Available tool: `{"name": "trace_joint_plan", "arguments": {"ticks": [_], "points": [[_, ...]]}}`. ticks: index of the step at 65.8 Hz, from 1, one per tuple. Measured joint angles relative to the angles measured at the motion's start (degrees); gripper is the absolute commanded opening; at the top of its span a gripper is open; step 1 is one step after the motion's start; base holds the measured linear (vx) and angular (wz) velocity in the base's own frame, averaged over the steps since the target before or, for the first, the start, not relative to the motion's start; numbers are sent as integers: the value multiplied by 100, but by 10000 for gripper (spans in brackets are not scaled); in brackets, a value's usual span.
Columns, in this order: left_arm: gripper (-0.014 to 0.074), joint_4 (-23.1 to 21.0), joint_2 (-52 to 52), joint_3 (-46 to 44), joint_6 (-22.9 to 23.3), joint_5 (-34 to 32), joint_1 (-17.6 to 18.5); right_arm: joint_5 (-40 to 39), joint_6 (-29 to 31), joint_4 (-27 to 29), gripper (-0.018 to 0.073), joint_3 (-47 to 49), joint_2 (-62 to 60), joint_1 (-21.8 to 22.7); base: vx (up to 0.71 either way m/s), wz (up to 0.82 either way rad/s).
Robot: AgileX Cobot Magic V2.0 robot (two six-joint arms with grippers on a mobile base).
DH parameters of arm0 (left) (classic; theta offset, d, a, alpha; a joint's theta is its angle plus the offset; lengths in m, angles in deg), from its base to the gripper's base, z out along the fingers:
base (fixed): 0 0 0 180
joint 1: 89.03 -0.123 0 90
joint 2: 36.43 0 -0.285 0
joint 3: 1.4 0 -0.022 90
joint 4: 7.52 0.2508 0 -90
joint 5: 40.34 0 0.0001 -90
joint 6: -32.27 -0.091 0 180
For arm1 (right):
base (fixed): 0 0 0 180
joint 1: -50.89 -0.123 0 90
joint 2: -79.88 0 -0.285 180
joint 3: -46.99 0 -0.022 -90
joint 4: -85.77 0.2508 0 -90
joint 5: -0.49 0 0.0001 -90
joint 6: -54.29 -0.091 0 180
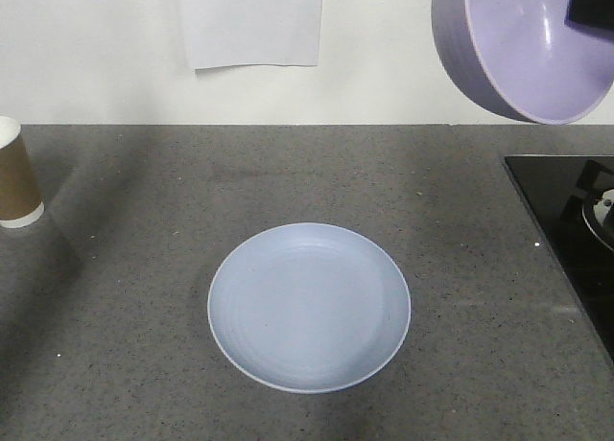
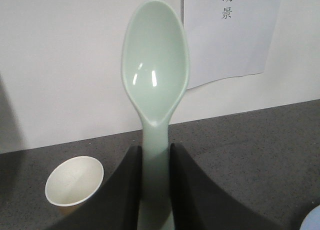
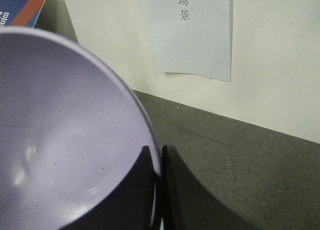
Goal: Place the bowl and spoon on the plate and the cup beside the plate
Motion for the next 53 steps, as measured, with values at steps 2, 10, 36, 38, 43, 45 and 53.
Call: {"name": "trace_joint_plan", "arguments": {"ticks": [2,10,36,38,43,45,53], "points": [[-6,0,0,0,0,0,0,0,0,0,-6,0,0,0,0,0],[-6,0,0,0,0,0,0,0,0,0,-6,0,0,0,0,0],[-6,0,0,0,0,0,0,0,0,0,-6,0,0,0,0,0],[-6,0,0,0,0,0,0,0,0,0,-6,0,0,0,0,0],[-6,0,0,0,0,0,0,0,0,0,-6,0,0,0,0,0],[-6,0,0,0,0,0,0,0,0,0,-6,0,0,0,0,0],[-6,0,0,0,0,0,0,0,0,0,-6,0,0,0,0,0]]}}
